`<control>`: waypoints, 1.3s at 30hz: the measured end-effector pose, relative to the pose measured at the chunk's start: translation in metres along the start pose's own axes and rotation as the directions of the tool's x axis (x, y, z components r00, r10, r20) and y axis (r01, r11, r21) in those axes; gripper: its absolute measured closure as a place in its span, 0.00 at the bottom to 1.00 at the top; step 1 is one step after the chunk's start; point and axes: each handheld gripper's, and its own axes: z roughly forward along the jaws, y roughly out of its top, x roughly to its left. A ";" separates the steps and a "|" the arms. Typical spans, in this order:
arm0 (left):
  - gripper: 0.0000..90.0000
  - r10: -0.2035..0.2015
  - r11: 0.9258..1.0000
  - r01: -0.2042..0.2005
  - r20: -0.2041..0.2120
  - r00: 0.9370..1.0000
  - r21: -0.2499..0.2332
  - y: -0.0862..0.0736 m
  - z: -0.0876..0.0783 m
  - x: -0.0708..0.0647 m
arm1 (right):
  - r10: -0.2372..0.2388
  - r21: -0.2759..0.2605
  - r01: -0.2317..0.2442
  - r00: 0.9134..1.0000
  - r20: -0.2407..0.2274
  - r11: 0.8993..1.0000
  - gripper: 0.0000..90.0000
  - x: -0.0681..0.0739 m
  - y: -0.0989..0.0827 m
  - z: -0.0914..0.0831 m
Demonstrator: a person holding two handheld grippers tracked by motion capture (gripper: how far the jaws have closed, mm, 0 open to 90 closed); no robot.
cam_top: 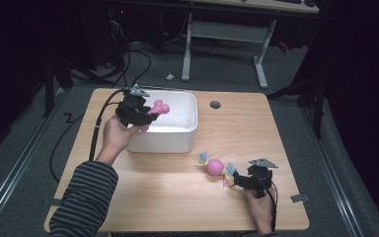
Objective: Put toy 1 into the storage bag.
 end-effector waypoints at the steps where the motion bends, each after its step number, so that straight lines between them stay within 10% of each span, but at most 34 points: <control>1: 0.65 0.000 1.000 0.000 0.000 1.000 0.000 0.000 0.000 0.000 | 0.000 0.000 0.000 1.000 0.000 1.000 0.14 0.000 0.000 0.000; 30: 0.63 -0.004 0.996 0.006 -0.028 1.000 0.084 -0.002 0.035 0.000 | 0.005 -0.002 -0.005 1.000 -0.001 1.000 0.14 0.000 0.000 0.000; 39: 0.44 -0.030 1.000 0.030 -0.017 0.999 0.003 0.002 0.016 -0.002 | 0.000 -0.003 0.000 1.000 -0.002 1.000 0.15 0.000 0.000 0.000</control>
